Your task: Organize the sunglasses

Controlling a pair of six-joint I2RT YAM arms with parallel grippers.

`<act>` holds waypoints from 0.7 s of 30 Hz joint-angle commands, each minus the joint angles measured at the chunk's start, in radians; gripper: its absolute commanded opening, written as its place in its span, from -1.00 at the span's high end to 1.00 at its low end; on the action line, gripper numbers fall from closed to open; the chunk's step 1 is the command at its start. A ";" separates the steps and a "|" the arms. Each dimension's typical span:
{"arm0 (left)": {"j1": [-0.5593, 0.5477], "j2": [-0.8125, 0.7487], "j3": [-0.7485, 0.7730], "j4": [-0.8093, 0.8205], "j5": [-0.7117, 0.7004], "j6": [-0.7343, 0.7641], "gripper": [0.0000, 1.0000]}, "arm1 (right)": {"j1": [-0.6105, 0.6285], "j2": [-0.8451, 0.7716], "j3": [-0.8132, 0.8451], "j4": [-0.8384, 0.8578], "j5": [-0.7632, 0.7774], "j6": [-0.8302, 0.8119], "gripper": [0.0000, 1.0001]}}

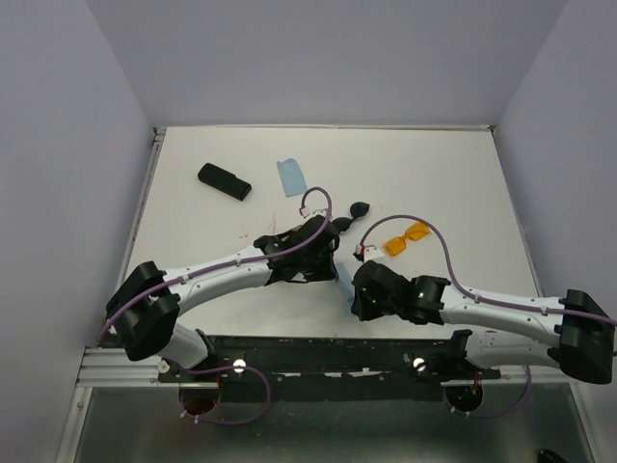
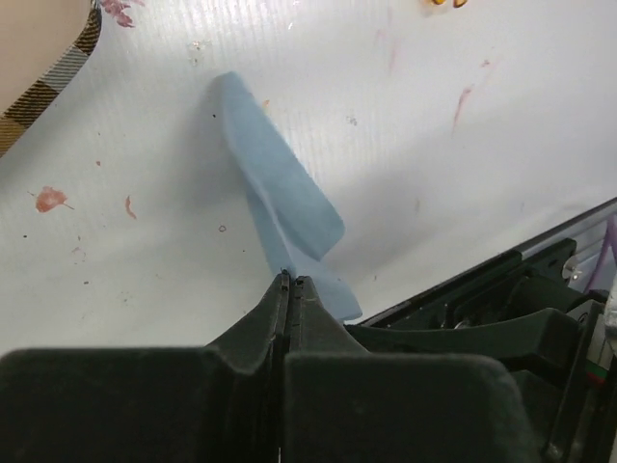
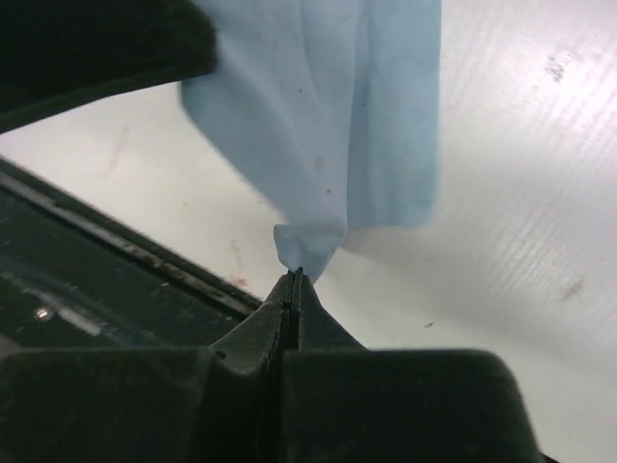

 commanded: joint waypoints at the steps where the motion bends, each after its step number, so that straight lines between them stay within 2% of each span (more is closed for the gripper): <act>1: -0.008 -0.098 -0.035 -0.017 -0.033 0.020 1.00 | -0.003 -0.059 0.062 -0.007 -0.118 -0.089 0.93; 13: -0.016 -0.346 -0.121 -0.141 -0.020 -0.008 1.00 | -0.003 -0.090 0.138 0.025 -0.437 -0.158 0.95; 18: -0.018 -0.444 -0.161 -0.141 0.010 -0.011 1.00 | -0.003 -0.107 0.143 0.017 -0.464 -0.148 0.95; 21: -0.016 -0.420 -0.147 -0.153 0.016 -0.015 1.00 | -0.003 -0.110 0.137 0.016 -0.430 -0.128 0.95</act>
